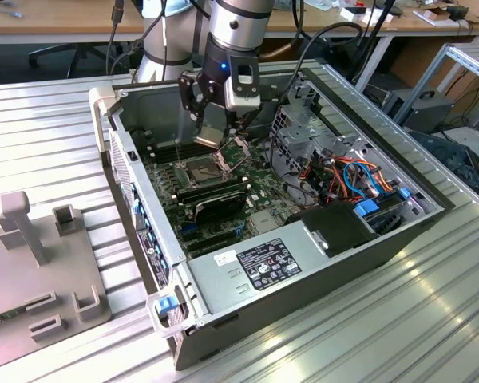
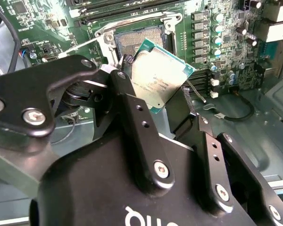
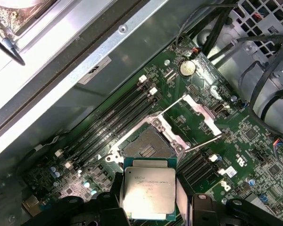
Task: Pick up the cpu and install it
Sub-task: 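Place the cpu into insertion slot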
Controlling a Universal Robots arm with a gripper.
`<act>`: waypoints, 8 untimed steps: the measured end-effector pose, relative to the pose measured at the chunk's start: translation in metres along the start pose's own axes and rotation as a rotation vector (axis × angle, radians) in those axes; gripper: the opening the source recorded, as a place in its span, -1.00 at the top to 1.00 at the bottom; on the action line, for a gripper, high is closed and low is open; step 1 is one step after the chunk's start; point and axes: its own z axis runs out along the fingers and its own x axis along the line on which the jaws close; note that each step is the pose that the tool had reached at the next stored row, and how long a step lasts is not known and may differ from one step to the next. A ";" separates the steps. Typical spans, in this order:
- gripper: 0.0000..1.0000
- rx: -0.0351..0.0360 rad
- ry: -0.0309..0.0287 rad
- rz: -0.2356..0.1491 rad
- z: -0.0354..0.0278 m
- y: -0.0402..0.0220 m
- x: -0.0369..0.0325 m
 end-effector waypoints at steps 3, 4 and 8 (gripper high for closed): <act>-0.07 -0.0020 0.0006 0.048 0.0001 0.0000 0.0000; -0.07 -0.0026 0.0008 0.061 0.0002 0.0000 0.0000; -0.07 -0.0058 0.0016 0.131 0.0004 0.0000 -0.0001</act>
